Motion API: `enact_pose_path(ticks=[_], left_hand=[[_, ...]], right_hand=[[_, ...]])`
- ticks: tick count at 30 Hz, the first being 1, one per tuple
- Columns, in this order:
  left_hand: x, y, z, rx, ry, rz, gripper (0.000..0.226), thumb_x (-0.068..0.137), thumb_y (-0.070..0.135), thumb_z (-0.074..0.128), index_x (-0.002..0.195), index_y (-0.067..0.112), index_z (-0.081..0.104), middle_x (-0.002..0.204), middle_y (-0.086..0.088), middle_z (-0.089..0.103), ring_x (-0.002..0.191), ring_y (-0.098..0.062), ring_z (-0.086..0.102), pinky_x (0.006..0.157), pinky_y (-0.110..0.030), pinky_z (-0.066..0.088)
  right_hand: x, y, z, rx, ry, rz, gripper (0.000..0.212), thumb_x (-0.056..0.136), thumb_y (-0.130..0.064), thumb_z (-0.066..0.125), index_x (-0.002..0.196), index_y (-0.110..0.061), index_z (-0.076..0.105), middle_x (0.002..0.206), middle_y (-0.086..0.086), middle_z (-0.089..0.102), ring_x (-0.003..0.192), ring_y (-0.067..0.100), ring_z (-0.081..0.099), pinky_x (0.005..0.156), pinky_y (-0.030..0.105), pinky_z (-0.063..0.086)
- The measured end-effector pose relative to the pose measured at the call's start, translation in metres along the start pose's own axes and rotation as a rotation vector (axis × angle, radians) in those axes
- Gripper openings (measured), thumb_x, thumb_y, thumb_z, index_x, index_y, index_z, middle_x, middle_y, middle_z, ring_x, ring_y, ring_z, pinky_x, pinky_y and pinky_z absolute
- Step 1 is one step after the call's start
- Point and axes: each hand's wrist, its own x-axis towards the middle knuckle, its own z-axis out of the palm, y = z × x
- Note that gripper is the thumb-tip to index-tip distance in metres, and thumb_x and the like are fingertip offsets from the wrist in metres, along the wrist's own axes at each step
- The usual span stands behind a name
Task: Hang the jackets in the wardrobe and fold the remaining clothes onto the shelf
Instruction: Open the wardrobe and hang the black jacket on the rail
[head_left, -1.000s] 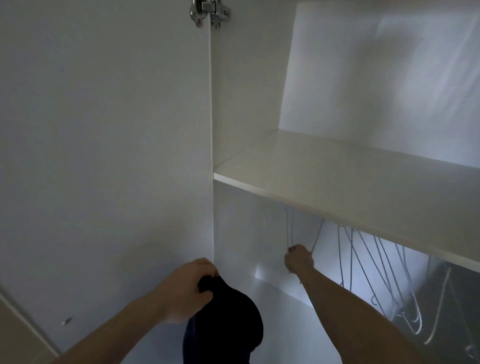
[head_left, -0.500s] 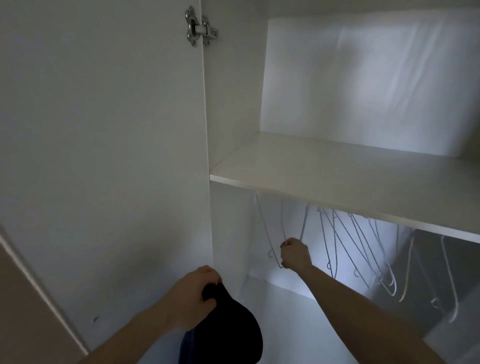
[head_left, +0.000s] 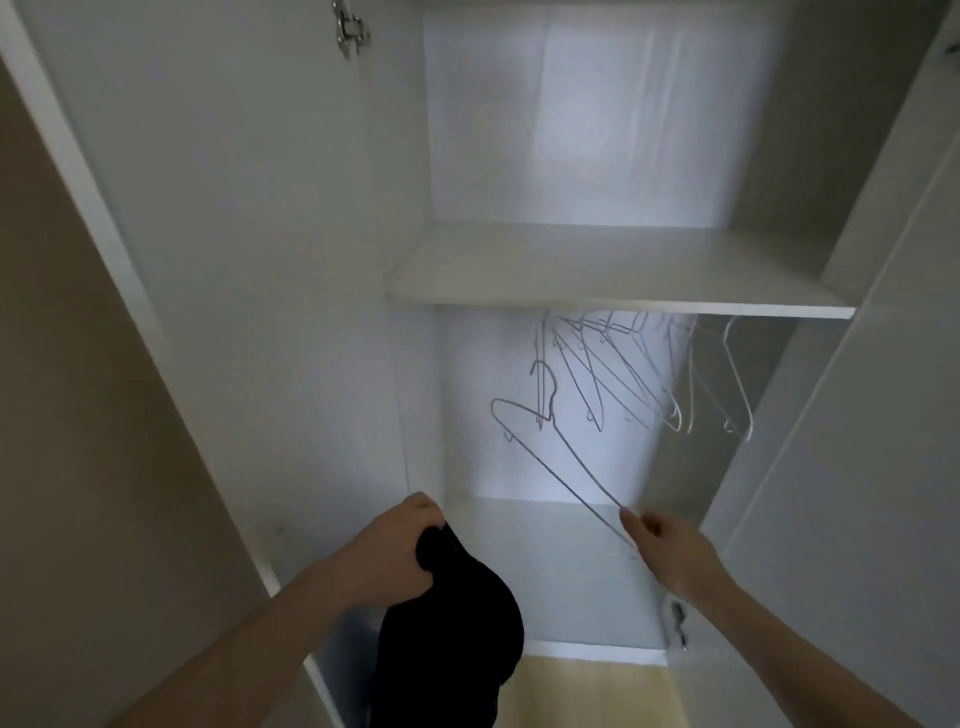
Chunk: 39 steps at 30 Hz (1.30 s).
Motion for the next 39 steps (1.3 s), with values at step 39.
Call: enact_pose_path(ticks=[39], left_hand=[[-0.139, 0.285, -0.034, -0.301, 0.064, 0.346, 0.048, 0.08, -0.009, 0.055, 0.112, 0.027, 0.058, 0.118, 0.003, 0.063, 0.114, -0.014, 0.066, 0.103, -0.042, 0.052]], right_hand=[[-0.326, 0.068, -0.131, 0.138, 0.015, -0.336, 0.051, 0.098, -0.059, 0.041, 0.059, -0.03, 0.057, 0.05, -0.008, 0.04, 0.049, 0.005, 0.04, 0.055, 0.021, 0.032]])
